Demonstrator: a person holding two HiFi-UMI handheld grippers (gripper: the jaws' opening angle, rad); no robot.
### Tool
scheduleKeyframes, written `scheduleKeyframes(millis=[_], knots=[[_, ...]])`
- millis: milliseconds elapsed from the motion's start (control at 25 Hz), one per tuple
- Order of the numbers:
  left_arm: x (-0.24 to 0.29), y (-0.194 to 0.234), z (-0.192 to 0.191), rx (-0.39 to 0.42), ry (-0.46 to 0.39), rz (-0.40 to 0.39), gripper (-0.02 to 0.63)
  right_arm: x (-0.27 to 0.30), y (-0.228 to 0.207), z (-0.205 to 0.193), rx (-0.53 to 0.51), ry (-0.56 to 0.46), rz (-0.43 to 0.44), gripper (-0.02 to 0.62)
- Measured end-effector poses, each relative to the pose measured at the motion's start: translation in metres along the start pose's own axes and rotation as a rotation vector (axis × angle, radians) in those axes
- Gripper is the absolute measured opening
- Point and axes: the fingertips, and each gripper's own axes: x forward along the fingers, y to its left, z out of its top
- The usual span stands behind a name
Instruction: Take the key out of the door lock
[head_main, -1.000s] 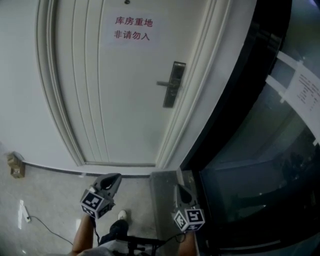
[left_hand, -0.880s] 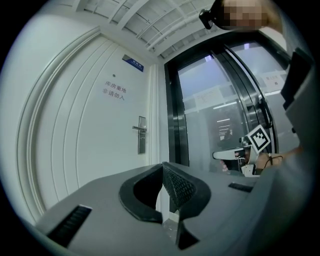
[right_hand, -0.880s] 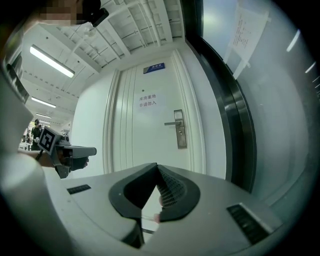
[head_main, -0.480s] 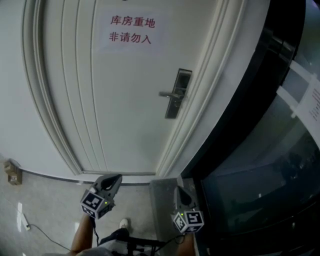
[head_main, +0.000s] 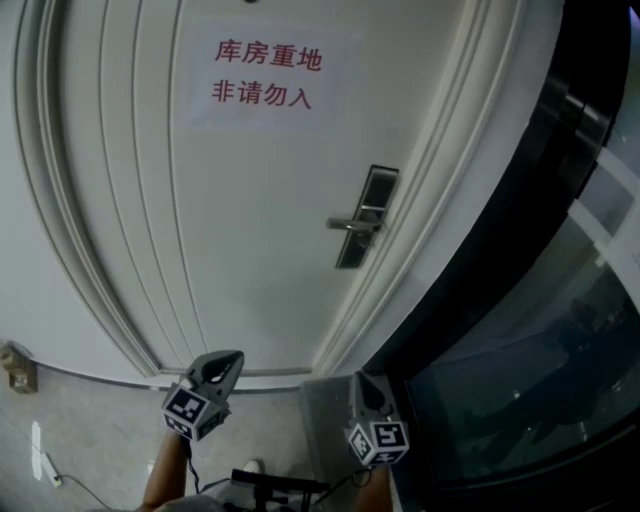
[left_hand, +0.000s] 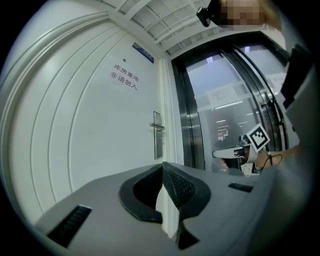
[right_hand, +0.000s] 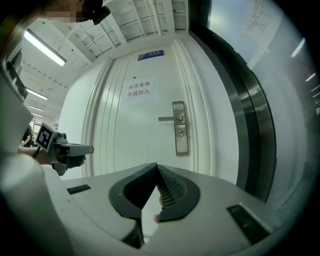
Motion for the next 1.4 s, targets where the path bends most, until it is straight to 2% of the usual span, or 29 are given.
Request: scheduleKeyframes(millis=[280,520,760,1120,1400], knots=[[0.029,0.044,-0.003,0.003,-0.001,-0.029,0.008,0.049,-0.004,0.006,-0.063,-0.003,-0.053,0.008],[0.042,0.064,-0.008,0.013,-0.008,-0.036,0.009,0.076,-0.017,0.024,-0.200,0.006,-0.082,0.008],[0.050,0.077,-0.010,-0.006,-0.007,-0.008,0.009,0.102,-0.028,0.053,-0.311,0.003,-0.095,0.008],[0.081,0.088,-0.005,-0.013,-0.014,0.024,0.009,0.148,-0.055,0.077,-0.482,-0.021,-0.077,0.009],[0.109,0.093,0.003,-0.001,-0.012,0.026,0.008,0.175,-0.064,0.087,-0.680,0.028,-0.060,0.012]])
